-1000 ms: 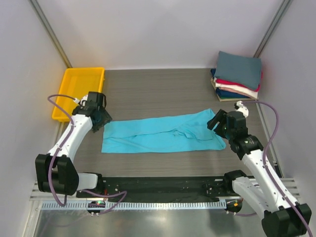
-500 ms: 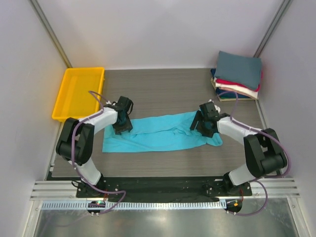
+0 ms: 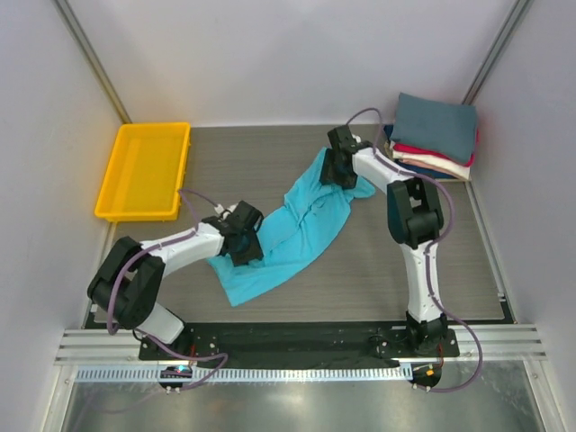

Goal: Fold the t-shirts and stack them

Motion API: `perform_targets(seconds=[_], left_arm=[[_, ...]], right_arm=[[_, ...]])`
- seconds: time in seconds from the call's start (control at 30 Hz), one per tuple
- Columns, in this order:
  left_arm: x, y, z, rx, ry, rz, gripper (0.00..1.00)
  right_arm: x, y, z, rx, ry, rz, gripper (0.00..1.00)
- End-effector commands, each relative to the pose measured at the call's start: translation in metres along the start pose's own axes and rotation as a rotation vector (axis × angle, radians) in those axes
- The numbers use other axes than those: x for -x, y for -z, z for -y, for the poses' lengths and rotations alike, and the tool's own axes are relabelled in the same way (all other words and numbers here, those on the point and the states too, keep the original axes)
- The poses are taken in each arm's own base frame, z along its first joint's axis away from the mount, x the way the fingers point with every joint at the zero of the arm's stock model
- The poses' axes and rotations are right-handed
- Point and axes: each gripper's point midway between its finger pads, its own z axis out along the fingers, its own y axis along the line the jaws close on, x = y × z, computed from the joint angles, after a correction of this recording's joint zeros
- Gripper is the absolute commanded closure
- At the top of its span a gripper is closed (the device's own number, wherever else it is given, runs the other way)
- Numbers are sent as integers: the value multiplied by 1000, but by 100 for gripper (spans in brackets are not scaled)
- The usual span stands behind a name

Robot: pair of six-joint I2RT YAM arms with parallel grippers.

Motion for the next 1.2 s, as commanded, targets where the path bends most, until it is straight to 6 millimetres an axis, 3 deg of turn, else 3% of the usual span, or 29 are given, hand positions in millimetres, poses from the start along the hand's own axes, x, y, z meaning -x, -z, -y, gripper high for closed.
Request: perform_targets(seconds=[0.0, 0.07, 0.1, 0.13, 0.2, 0.27, 0.3, 0.37, 0.47, 0.5, 0.57, 0.6, 0.67, 0.7, 0.77, 0.83, 1.0, 1.13, 1.17], left_arm=[[-78, 0, 21, -53, 16, -214, 55], [-107, -3, 36, -81, 18, -264, 56], [-116, -4, 43, -96, 19, -278, 56], [-123, -5, 56, -126, 16, -279, 56], [-148, -3, 77, -143, -12, -304, 57], [-170, -1, 91, -152, -50, -322, 57], [-171, 5, 106, -178, -58, -317, 57], [-176, 10, 115, -195, -59, -307, 57], [-168, 27, 124, -208, -71, -258, 56], [-164, 35, 120, -190, -93, -234, 55], [-159, 54, 131, -204, -128, -200, 54], [-153, 60, 123, -162, -159, -164, 54], [-147, 90, 135, -194, -193, -110, 52], [-139, 96, 125, -148, -212, -61, 51], [-133, 121, 127, -174, -233, -16, 50], [-122, 139, 113, -157, -239, 34, 50], [-106, 156, 69, -114, -213, 104, 49], [-96, 165, 45, -127, -157, 142, 48], [-94, 167, 42, -138, -141, 150, 48]], right_arm=[[-26, -44, -18, -14, 87, -147, 34], [-22, -53, -29, -7, 100, -155, 34], [-2, -50, -46, 42, 102, -113, 34], [-10, -66, -48, 46, 109, -134, 34], [2, -67, -73, 141, 129, -109, 34], [0, -80, -84, 185, 151, -105, 34], [2, -81, -89, 207, 157, -97, 34], [4, -83, -97, 242, 165, -89, 34], [9, -85, -110, 314, 176, -59, 34], [10, -85, -111, 319, 178, -52, 34], [17, -85, -114, 322, 176, -25, 33], [21, -82, -117, 329, 174, -11, 33], [31, -82, -116, 313, 164, 23, 31], [42, -77, -118, 309, 149, 55, 31], [59, -72, -116, 283, 119, 106, 30], [81, -60, -117, 282, 73, 162, 28], [132, -36, -101, 205, -26, 319, 25], [145, -29, -78, 145, -128, 342, 24], [151, -18, -74, 138, -144, 356, 23]])
